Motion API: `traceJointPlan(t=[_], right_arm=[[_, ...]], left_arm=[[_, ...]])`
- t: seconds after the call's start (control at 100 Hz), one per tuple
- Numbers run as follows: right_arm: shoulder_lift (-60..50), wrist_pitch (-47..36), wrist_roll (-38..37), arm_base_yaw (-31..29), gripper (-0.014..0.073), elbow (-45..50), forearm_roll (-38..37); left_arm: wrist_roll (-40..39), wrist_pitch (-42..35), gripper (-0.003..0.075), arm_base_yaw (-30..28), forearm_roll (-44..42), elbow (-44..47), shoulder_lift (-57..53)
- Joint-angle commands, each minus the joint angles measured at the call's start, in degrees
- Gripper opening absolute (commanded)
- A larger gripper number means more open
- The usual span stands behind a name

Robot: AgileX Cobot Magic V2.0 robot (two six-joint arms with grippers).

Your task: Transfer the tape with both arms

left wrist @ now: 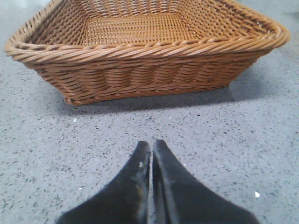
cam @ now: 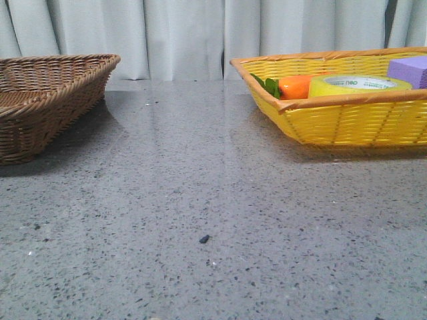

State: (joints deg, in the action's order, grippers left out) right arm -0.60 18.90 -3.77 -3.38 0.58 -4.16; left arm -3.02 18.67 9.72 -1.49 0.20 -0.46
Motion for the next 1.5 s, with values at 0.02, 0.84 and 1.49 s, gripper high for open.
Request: traceJointPlan(t=[0.02,0.84,1.49], right_arm=[[-1.2,-1.2,0.3,-0.3,-0.0067,1.3,-0.3],[-1.2,-1.2,0.3,-0.3,-0.0067,1.3,-0.3],[-1.2,-5.8,0.3,-0.3,-0.0067,1.3,-0.3]], left_arm=[[-0.3,-3.5,-0.0021,0.0,0.3,0.5,-1.5],[-0.3,-3.5,-0.0021,0.0,0.3,0.5,-1.5],[-0.3,-11.3,-0.0020,0.0,0.2,0.5,-1.5]])
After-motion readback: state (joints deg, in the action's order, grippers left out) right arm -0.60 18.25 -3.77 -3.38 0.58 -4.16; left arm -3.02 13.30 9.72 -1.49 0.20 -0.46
